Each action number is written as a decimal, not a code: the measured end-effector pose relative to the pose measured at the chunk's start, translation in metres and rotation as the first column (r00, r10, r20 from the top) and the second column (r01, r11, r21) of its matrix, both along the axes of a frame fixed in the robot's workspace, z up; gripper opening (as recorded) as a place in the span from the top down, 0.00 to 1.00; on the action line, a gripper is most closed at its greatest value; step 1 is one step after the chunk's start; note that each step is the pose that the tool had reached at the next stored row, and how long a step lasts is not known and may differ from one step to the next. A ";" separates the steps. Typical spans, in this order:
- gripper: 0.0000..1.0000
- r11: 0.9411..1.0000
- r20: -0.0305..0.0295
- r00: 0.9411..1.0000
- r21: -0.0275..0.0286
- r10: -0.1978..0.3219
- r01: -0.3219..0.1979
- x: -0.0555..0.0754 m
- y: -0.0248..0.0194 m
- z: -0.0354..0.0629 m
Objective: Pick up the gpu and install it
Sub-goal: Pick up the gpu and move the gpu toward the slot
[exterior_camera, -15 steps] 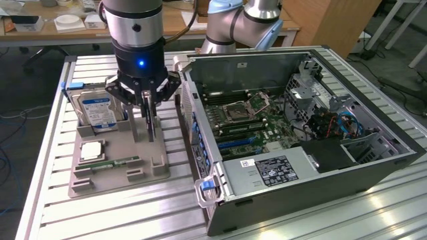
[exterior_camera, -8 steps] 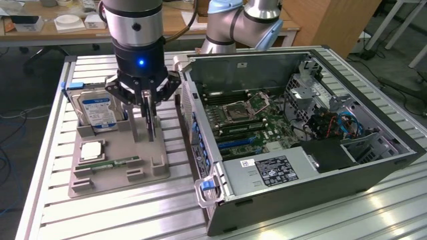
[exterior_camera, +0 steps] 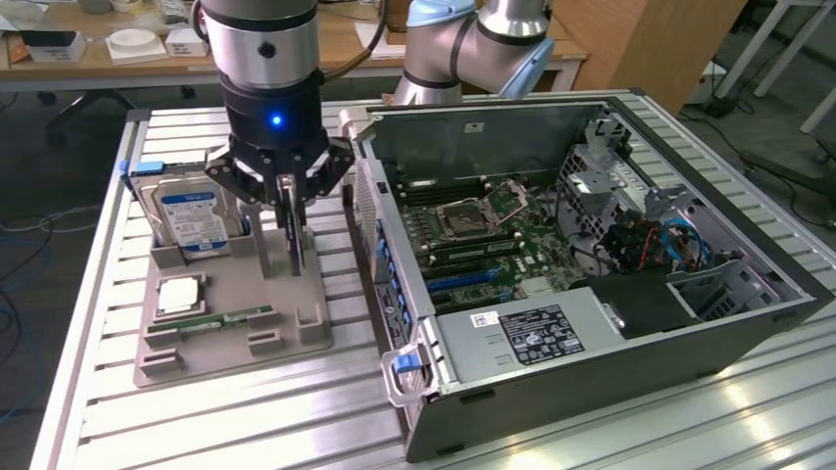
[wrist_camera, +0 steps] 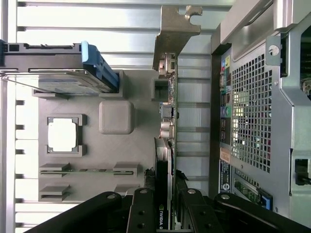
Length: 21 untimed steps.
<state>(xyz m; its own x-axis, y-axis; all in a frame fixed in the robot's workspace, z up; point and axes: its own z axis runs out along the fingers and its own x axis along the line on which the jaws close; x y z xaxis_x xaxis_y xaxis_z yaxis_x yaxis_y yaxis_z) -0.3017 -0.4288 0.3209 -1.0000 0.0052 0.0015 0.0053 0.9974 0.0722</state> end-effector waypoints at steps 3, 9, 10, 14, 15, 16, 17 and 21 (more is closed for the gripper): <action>0.74 1.000 0.000 1.000 0.000 0.000 0.000 0.000 0.0000 0.0008; 0.74 1.000 0.000 1.000 0.000 0.000 0.000 0.000 0.0000 0.0042; 0.74 1.000 0.000 1.000 0.000 0.000 0.000 0.000 0.0000 0.0051; 0.74 1.000 0.000 1.000 0.000 0.000 0.000 0.000 0.0000 0.0251; 0.74 1.000 0.000 1.000 -0.002 0.000 0.000 0.000 0.0000 0.0259; 0.74 1.000 0.000 1.000 -0.003 0.000 0.000 0.000 -0.0001 0.0266; 0.74 1.000 0.000 1.000 -0.004 0.000 0.000 0.000 0.0000 0.0273; 0.74 1.000 0.000 1.000 -0.011 0.000 0.000 0.000 0.0000 0.0302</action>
<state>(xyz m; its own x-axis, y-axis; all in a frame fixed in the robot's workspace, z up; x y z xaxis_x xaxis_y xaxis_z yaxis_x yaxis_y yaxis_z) -0.3017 -0.4288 0.3512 -1.0000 0.0052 0.0014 0.0053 0.9981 0.0616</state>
